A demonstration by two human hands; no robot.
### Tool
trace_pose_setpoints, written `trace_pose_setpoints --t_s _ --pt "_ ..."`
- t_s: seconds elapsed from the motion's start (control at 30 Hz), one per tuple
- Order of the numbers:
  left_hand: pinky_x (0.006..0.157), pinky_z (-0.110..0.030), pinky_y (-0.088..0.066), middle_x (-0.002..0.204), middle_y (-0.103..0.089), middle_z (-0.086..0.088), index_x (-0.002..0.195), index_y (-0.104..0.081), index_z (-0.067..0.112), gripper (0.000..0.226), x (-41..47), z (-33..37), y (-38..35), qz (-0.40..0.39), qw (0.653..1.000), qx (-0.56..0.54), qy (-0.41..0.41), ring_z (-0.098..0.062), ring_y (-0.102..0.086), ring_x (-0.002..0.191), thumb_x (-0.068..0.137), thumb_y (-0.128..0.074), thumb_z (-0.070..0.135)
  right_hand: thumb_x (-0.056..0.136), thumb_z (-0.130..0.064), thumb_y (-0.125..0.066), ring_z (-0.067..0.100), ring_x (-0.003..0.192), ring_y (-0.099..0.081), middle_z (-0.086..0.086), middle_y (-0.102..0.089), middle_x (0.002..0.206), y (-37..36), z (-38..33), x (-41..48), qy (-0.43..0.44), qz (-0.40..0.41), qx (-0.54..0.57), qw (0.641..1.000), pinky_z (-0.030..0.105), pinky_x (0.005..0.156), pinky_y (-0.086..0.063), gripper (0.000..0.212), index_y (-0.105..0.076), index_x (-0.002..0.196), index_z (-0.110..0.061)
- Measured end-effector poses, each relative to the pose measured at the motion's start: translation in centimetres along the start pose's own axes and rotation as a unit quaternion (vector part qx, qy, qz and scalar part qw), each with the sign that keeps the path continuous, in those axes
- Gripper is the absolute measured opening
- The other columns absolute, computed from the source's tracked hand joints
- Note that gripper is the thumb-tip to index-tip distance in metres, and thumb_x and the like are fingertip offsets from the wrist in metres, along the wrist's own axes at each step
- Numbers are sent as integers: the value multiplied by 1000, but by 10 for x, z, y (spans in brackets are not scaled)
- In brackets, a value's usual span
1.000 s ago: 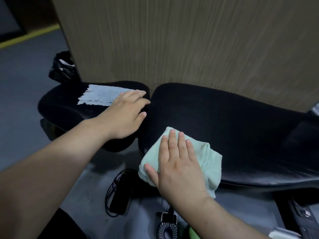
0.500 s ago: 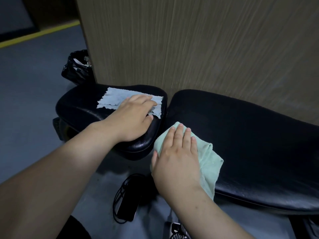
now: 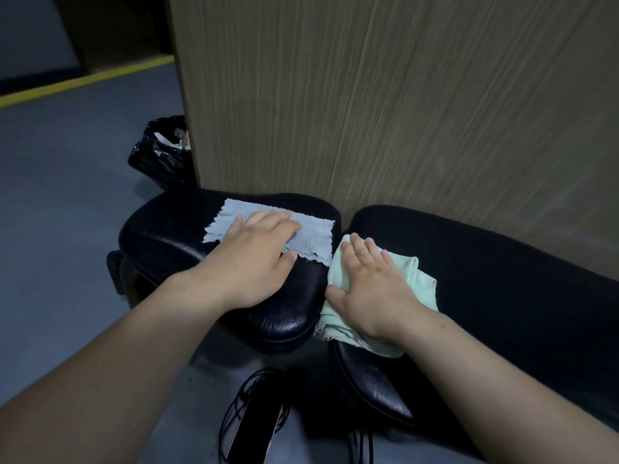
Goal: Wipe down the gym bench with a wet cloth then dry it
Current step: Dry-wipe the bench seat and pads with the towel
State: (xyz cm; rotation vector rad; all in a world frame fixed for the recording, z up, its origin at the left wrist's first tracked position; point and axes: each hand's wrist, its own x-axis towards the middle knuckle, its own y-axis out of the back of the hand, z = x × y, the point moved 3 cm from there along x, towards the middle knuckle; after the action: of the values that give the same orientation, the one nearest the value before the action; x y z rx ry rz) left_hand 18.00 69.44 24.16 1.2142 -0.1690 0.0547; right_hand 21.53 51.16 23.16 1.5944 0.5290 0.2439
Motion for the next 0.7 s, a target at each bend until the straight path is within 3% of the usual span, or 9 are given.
trace_pose_setpoints --t_s 0.4,0.57,0.7 --pt "122 -49 -9 160 -22 13 149 -34 32 50 -2 -14 -2 -39 999 9 28 -7 -13 148 101 -41 42 103 -47 -31 12 151 10 -4 6 165 13 40 54 73 -6 19 997 31 122 7 68 -5 158 -19" --pt "123 -48 -5 162 -18 13 150 -30 33 50 -6 -9 1 -42 999 15 30 -7 -7 149 102 -39 43 106 -42 -22 19 152 5 3 3 166 26 68 93 -1 24 7 1000 36 122 2 62 -4 158 -14" --pt "123 -48 -6 161 -20 10 149 -34 32 49 -7 -9 9 -25 999 13 28 -8 -8 149 102 -40 43 103 -48 -22 17 152 7 0 4 166 21 72 90 23 29 2 999 35 122 5 66 -2 158 -17"
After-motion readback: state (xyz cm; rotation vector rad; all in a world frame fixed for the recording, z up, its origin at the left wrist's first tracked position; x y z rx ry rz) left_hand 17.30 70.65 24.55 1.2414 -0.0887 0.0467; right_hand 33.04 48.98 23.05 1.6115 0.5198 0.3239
